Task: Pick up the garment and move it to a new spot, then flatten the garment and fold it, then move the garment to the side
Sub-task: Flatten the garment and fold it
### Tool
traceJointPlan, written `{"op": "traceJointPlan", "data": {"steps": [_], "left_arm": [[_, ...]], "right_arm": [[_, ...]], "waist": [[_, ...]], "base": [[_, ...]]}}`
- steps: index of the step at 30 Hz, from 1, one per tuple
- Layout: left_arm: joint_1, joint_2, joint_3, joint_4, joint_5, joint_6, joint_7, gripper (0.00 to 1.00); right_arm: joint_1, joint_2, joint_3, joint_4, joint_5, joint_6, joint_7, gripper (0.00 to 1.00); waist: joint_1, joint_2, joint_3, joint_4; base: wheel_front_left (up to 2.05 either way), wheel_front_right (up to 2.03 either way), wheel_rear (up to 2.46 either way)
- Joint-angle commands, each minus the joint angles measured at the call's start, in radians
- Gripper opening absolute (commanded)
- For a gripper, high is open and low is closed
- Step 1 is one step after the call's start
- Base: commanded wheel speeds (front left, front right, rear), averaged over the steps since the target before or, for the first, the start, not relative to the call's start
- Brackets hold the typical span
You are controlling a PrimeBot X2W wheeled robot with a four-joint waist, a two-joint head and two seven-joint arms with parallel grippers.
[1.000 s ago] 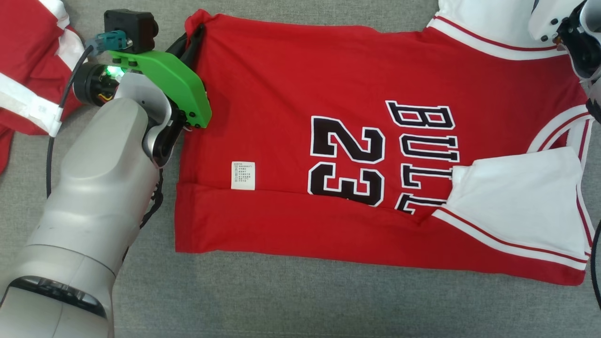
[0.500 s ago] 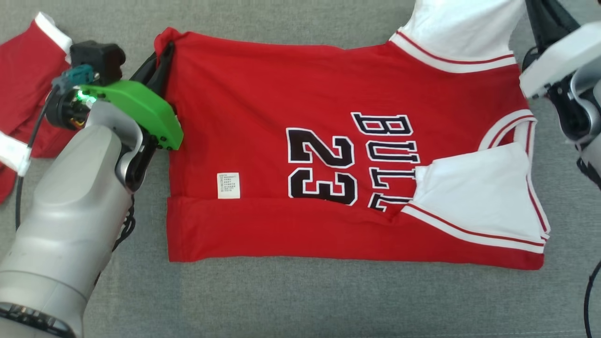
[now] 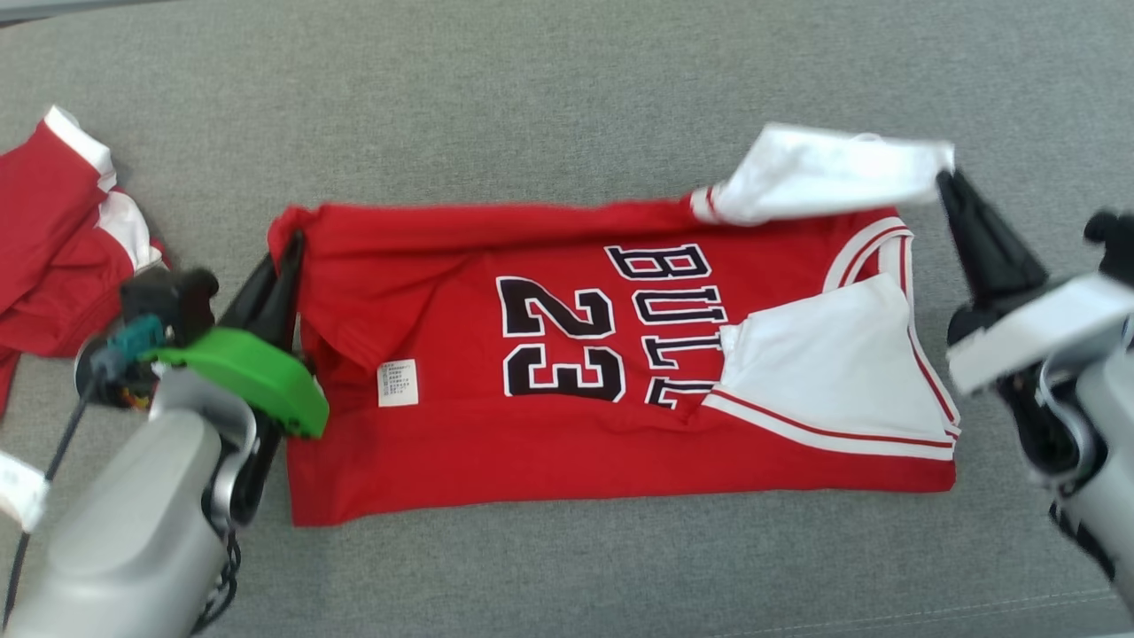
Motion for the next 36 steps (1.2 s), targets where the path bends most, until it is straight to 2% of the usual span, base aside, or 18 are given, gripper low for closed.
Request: {"op": "traceJointPlan", "data": {"steps": [1, 4, 12, 13, 14, 15, 16, 17, 21, 25, 30, 36], "left_arm": [[0.051, 0.019, 0.004, -0.035, -0.010, 0.023, -0.004, 0.00], [0.144, 0.044, 0.000, -0.120, -0.012, 0.074, -0.001, 0.00], [0.275, 0.081, -0.003, -0.233, -0.042, 0.138, 0.027, 0.00], [0.286, 0.084, -0.001, -0.239, -0.044, 0.147, 0.030, 0.04], [0.296, 0.085, 0.003, -0.246, -0.053, 0.152, 0.033, 0.49], [0.307, 0.087, 0.000, -0.254, -0.056, 0.155, 0.038, 1.00], [0.317, 0.090, 0.001, -0.260, -0.057, 0.163, 0.035, 1.00], [0.326, 0.091, 0.004, -0.264, -0.059, 0.170, 0.031, 1.00], [0.364, 0.088, 0.036, -0.288, -0.040, 0.220, 0.001, 1.00], [0.406, 0.070, 0.093, -0.358, 0.018, 0.288, -0.019, 1.00], [0.462, 0.026, 0.199, -0.482, 0.161, 0.378, -0.021, 1.00], [0.519, -0.005, 0.224, -0.551, 0.279, 0.413, -0.020, 1.00]], "right_arm": [[0.059, 0.013, -0.029, -0.032, -0.015, -0.002, -0.004, 0.00], [0.207, 0.052, -0.093, -0.080, -0.034, -0.002, -0.004, 0.00], [0.402, 0.126, -0.182, -0.141, -0.067, -0.002, -0.004, 0.00], [0.418, 0.132, -0.185, -0.140, -0.071, -0.002, -0.004, 0.00], [0.429, 0.137, -0.187, -0.143, -0.077, -0.002, -0.004, 0.00], [0.441, 0.142, -0.191, -0.145, -0.088, -0.002, -0.004, 0.47], [0.453, 0.152, -0.194, -0.148, -0.093, -0.002, -0.004, 0.92], [0.459, 0.156, -0.198, -0.156, -0.106, -0.002, -0.004, 1.00], [0.492, 0.181, -0.239, -0.222, -0.175, -0.002, -0.004, 1.00], [0.524, 0.225, -0.306, -0.323, -0.239, -0.002, -0.004, 1.00], [0.546, 0.262, -0.384, -0.419, -0.348, -0.002, -0.001, 1.00], [0.556, 0.281, -0.442, -0.468, -0.432, -0.002, 0.046, 1.00]], "waist": [[0.0000, -0.0001, -0.014, -0.012], [0.0000, -0.0001, -0.029, -0.009], [0.0000, -0.0001, -0.053, -0.015], [0.0000, -0.0001, -0.056, -0.018], [0.0000, -0.0001, -0.058, -0.019], [0.0000, -0.0001, -0.061, -0.021], [0.0000, -0.0001, -0.063, -0.024], [0.0000, -0.0001, -0.065, -0.026], [0.0000, -0.0001, -0.074, -0.034], [0.0000, -0.0001, -0.085, -0.039], [0.0000, -0.0001, -0.106, -0.040], [0.0000, -0.0001, -0.136, -0.033]], "base": [[0.00, 0.00, 0.00], [0.00, 0.00, 0.00], [0.00, 0.00, 0.00], [0.00, 0.00, 0.00], [0.00, 0.00, 0.00], [0.00, 0.00, 0.00], [0.00, 0.00, 0.00], [0.00, 0.00, 0.00], [0.00, 0.00, 0.00], [0.00, 0.00, 0.00], [0.00, 0.00, 0.00], [0.00, 0.00, 0.00]]}}
